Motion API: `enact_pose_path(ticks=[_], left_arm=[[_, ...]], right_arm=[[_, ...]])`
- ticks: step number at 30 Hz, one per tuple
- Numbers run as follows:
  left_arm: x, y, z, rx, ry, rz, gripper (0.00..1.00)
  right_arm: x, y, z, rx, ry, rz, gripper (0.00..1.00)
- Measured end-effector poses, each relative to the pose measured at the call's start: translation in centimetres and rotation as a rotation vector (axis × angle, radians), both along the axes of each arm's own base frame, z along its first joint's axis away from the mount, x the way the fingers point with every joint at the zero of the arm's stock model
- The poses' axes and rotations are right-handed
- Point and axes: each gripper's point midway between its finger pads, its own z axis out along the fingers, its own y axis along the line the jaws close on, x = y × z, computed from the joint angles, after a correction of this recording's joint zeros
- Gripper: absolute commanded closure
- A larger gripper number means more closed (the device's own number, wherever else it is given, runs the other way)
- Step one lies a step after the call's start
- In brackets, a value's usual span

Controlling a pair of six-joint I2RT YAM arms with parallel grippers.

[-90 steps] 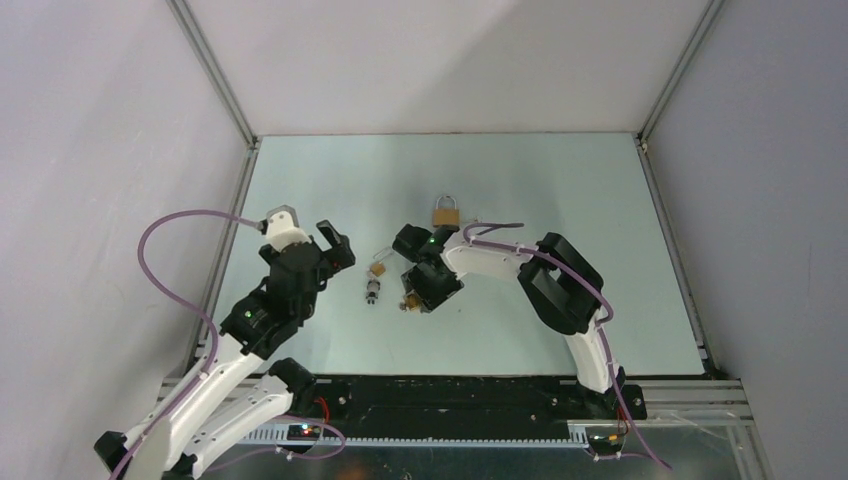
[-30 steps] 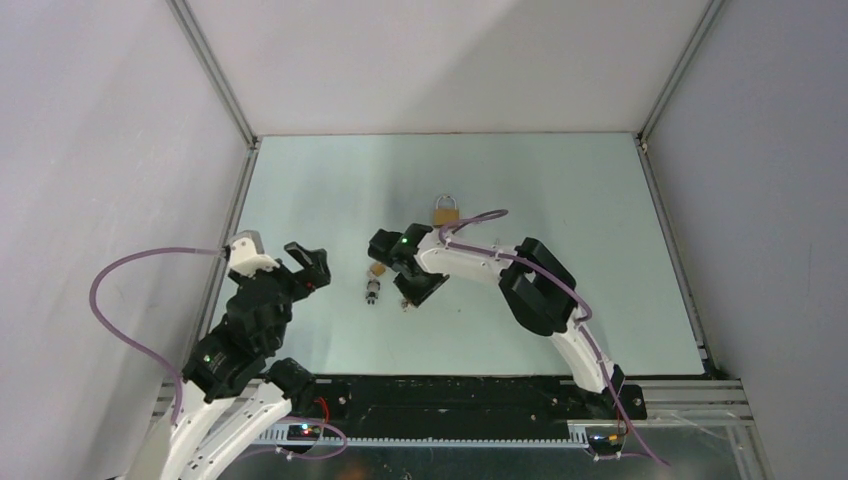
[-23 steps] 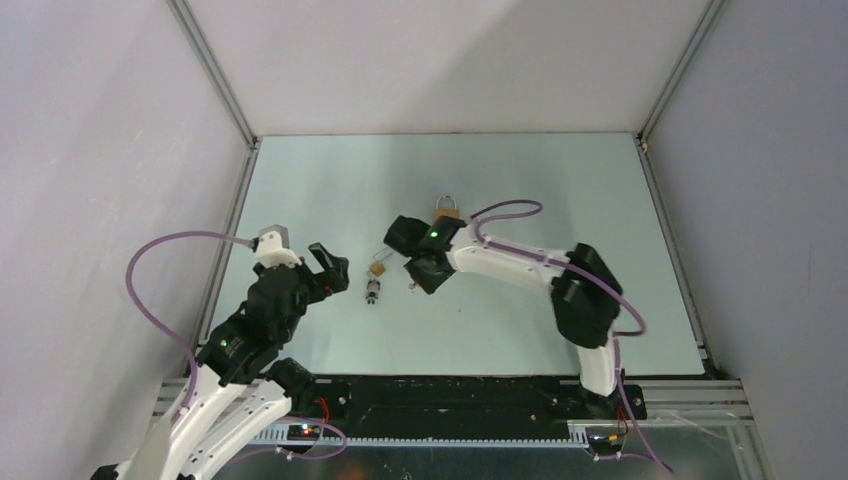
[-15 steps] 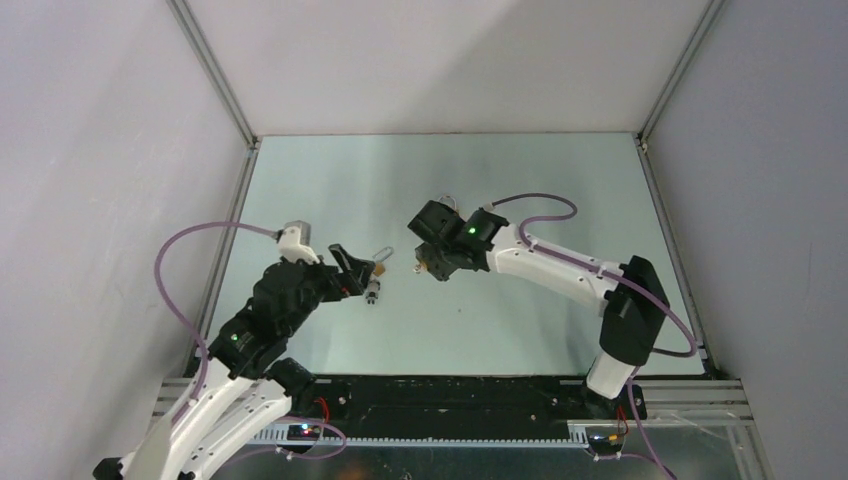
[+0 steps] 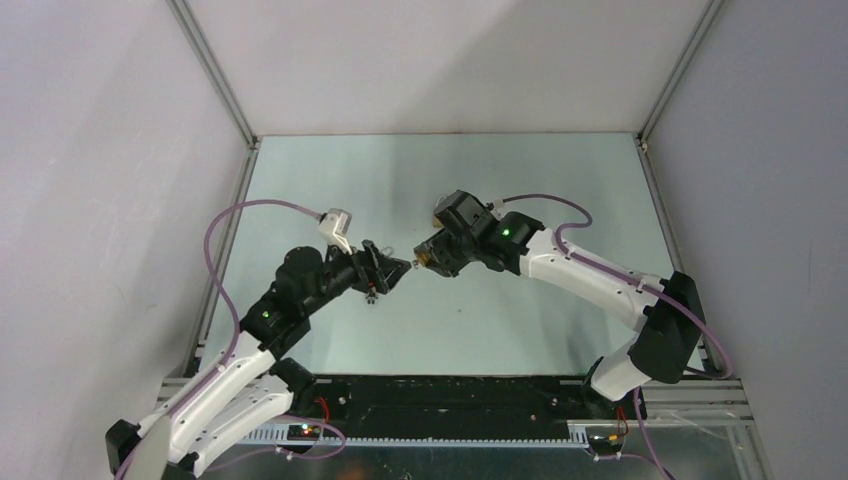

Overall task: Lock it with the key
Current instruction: Lock the lock.

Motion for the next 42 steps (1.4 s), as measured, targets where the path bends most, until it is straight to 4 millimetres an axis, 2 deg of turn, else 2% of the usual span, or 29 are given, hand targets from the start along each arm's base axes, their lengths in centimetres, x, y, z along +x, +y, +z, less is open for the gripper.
enact_pose_path(ticks=[8, 12, 16, 20, 28, 32, 33, 35, 36, 37, 38, 39, 40, 42], left_arm=[[1.0, -1.5, 1.0, -0.058, -0.039, -0.025, 0.19], [1.1, -1.9, -0.1, -0.078, -0.016, -0.023, 0.25], [0.9, -2.0, -1.5, -0.088, 0.018, -0.020, 0.26], [0.8, -2.2, -1.6, -0.106, 0.024, -0.019, 0.28], [1.6, -2.4, -1.4, -0.140, 0.031, 0.015, 0.52], [1.7, -2.5, -1.4, -0.155, 0.036, 0.022, 0.75], [1.6, -2.6, -1.2, -0.163, 0.035, 0.018, 0.87], [1.5, -2.8, -1.0, -0.172, 0.032, 0.014, 0.98], [1.6, -2.8, -1.0, -0.179, 0.037, 0.017, 1.00], [1.6, -2.8, -0.9, -0.184, 0.039, 0.020, 1.00], [1.6, -2.8, -0.8, -0.190, 0.038, 0.022, 1.00], [1.6, -2.8, -0.7, -0.192, 0.035, 0.024, 1.00], [1.6, -2.7, -0.6, -0.194, 0.032, 0.026, 1.00], [1.7, -2.4, -0.7, -0.177, 0.018, 0.033, 1.00]], right_arm=[[-0.9, 1.2, 0.7, 0.066, 0.020, 0.046, 0.92], [-1.0, 1.7, 1.0, 0.089, 0.026, 0.049, 0.92], [-1.1, 2.0, 1.2, 0.113, 0.035, 0.050, 0.92], [-1.2, 2.3, 1.2, 0.128, 0.040, 0.050, 0.92], [-1.5, 3.1, 1.8, 0.164, 0.042, 0.059, 0.93], [-1.6, 3.3, 1.9, 0.173, 0.048, 0.060, 0.90], [-1.6, 3.3, 1.8, 0.175, 0.049, 0.061, 0.88], [-1.5, 3.4, 1.7, 0.176, 0.051, 0.062, 0.78], [-1.5, 3.5, 1.7, 0.176, 0.046, 0.063, 0.67], [-1.4, 3.5, 1.7, 0.178, 0.041, 0.063, 0.62], [-1.3, 3.5, 1.8, 0.179, 0.034, 0.066, 0.50], [-1.2, 3.5, 1.9, 0.179, 0.028, 0.070, 0.44], [-1.1, 3.6, 2.0, 0.181, 0.021, 0.074, 0.33], [-0.9, 3.2, 1.9, 0.165, 0.009, 0.084, 0.21]])
